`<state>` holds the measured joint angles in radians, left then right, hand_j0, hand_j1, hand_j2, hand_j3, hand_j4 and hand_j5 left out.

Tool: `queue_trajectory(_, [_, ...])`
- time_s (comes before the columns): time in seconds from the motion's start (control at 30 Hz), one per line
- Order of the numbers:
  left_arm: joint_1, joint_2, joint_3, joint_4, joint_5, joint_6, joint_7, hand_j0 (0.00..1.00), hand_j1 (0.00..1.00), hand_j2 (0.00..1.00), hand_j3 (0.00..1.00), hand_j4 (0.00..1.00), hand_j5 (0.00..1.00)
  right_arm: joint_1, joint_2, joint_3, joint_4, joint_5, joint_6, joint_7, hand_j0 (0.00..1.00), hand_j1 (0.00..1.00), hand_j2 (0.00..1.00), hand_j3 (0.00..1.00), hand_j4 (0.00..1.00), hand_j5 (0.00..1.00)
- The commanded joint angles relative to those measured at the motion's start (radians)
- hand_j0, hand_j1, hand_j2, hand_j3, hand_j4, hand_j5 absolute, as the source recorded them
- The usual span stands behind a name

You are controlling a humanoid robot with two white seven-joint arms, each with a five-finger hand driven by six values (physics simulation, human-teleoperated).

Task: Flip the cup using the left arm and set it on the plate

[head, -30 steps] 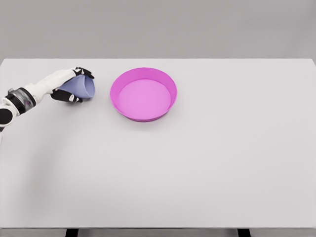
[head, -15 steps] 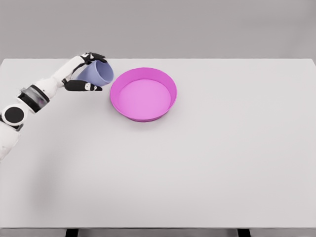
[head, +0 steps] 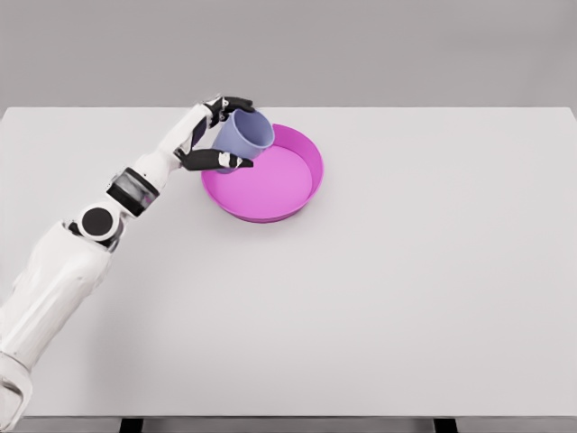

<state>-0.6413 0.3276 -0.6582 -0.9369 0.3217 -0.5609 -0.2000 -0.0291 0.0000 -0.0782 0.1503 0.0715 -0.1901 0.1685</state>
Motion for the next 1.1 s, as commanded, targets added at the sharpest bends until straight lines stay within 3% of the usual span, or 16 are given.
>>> queue_trajectory(0.0, [0.002, -0.054, 0.046, 0.0, 0.011, 0.001, 0.001, 0.65, 0.65, 0.65, 0.65, 0.65, 0.65, 0.0, 0.0, 0.0, 0.0, 0.001, 0.0, 0.0, 1.0, 1.0, 1.0, 1.0, 1.0, 1.0])
queue_trajectory(0.13, [0.023, -0.088, 0.074, 0.003, 0.033, 0.003, -0.001, 0.63, 0.63, 0.63, 0.63, 0.63, 0.63, -0.002, 0.0, 0.0, 0.0, 0.001, 0.0, 0.0, 1.0, 1.0, 1.0, 1.0, 1.0, 1.0])
queue_trajectory(0.27, [0.037, -0.101, 0.075, 0.007, 0.112, 0.004, -0.001, 0.62, 0.62, 0.62, 0.62, 0.62, 0.62, 0.0, 0.0, 0.0, 0.0, 0.001, 0.0, 0.0, 1.0, 1.0, 1.0, 1.0, 1.0, 1.0])
queue_trajectory(0.5, [0.058, -0.173, 0.074, 0.043, 0.111, 0.01, -0.001, 0.64, 0.64, 0.64, 0.64, 0.64, 0.64, 0.0, 0.0, 0.0, 0.0, -0.001, 0.0, 0.0, 1.0, 1.0, 1.0, 1.0, 1.0, 1.0])
queue_trajectory(0.63, [0.058, -0.222, 0.074, 0.104, 0.109, 0.012, -0.002, 0.65, 0.65, 0.65, 0.65, 0.65, 0.65, 0.0, 0.0, 0.0, 0.0, -0.001, 0.0, 0.0, 1.0, 1.0, 1.0, 1.0, 1.0, 1.0])
queue_trajectory(1.07, [0.057, -0.24, 0.075, 0.164, 0.112, 0.01, -0.004, 0.69, 0.69, 0.69, 0.69, 0.69, 0.69, 0.0, 0.0, 0.0, 0.0, 0.001, 0.0, 0.0, 1.0, 1.0, 1.0, 1.0, 1.0, 1.0])
